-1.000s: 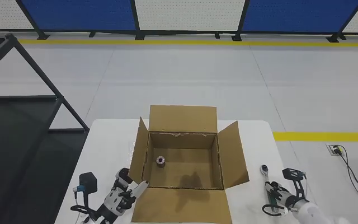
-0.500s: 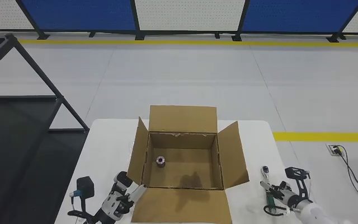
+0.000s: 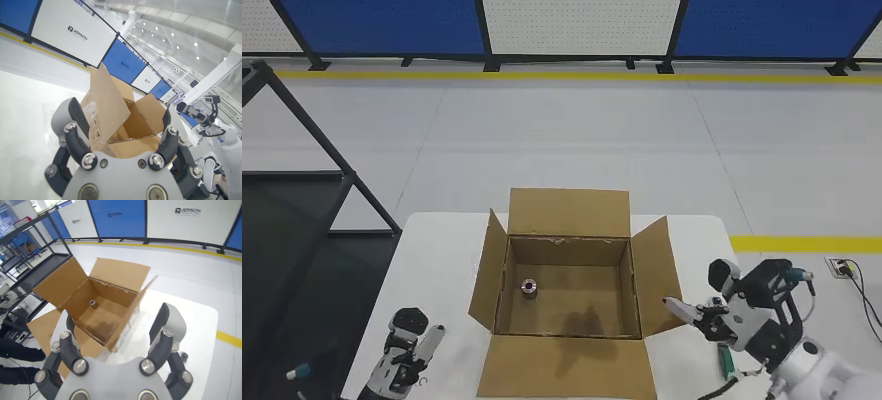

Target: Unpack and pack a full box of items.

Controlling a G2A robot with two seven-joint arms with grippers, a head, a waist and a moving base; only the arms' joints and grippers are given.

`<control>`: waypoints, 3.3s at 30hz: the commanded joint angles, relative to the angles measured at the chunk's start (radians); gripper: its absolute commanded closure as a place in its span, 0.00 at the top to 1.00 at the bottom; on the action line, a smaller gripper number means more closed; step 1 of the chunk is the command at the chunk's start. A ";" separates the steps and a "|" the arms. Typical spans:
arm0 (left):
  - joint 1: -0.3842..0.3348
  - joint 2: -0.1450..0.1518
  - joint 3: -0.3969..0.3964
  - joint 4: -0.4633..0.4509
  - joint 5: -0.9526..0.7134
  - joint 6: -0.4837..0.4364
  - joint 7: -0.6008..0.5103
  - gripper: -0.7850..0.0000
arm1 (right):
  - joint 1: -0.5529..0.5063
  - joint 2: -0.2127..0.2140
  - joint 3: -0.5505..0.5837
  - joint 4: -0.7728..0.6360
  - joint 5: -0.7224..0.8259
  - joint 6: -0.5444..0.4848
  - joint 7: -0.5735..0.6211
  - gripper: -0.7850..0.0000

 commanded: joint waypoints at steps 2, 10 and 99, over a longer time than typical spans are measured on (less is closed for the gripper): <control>0.026 -0.001 -0.035 0.020 -0.034 -0.018 0.024 1.00 | 0.122 0.000 -0.139 0.009 -0.046 0.056 0.082 1.00; 0.049 -0.002 -0.072 0.093 -0.098 -0.068 0.022 1.00 | 0.500 -0.043 -0.535 0.266 -0.134 0.288 0.179 1.00; -0.122 -0.029 0.081 0.113 0.010 0.327 -0.039 1.00 | 1.190 -0.359 -1.149 1.292 0.019 0.239 0.393 1.00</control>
